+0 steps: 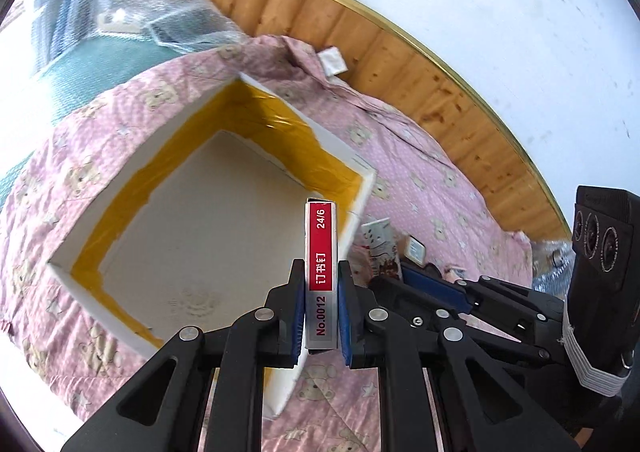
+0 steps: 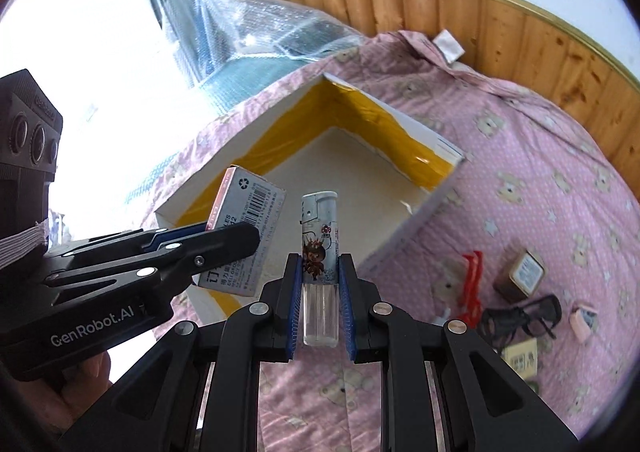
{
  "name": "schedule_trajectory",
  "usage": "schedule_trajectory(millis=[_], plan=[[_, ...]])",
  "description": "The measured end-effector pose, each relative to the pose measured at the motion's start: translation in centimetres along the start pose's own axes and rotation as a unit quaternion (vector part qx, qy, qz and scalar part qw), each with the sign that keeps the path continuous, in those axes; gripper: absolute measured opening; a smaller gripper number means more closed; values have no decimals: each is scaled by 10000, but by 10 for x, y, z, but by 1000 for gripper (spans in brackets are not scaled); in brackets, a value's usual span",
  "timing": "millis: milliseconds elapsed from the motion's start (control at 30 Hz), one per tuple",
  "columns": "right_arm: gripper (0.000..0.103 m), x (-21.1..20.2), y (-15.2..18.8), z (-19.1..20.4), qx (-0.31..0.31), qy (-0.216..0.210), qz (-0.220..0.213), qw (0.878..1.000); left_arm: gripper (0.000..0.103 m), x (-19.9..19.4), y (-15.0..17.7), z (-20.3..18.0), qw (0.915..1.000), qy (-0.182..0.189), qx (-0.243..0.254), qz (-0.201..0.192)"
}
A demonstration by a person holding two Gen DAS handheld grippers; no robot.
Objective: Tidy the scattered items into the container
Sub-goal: 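Carry the lighter and staples box into the cardboard box and open both tools, then move both tools back from the box toward the remaining items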
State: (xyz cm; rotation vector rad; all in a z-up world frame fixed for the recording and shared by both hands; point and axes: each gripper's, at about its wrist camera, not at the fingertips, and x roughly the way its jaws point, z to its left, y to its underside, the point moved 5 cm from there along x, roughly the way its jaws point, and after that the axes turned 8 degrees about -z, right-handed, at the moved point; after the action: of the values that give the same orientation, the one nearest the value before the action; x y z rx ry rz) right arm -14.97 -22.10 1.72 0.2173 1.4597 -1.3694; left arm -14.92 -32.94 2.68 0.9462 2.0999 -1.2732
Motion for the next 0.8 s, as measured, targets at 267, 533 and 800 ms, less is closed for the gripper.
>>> schedule_trajectory(millis=[267, 533, 800], plan=[[26, 38, -21, 18, -300, -65, -23, 9995, 26, 9, 2, 42, 9983, -438, -382, 69], [35, 44, -2, -2, 194, -113, 157, 9996, 37, 22, 10, 64, 9953, -781, -535, 213], [35, 26, 21, -8, 518, -135, 174, 9984, 37, 27, 17, 40, 9963, -748, -237, 339]])
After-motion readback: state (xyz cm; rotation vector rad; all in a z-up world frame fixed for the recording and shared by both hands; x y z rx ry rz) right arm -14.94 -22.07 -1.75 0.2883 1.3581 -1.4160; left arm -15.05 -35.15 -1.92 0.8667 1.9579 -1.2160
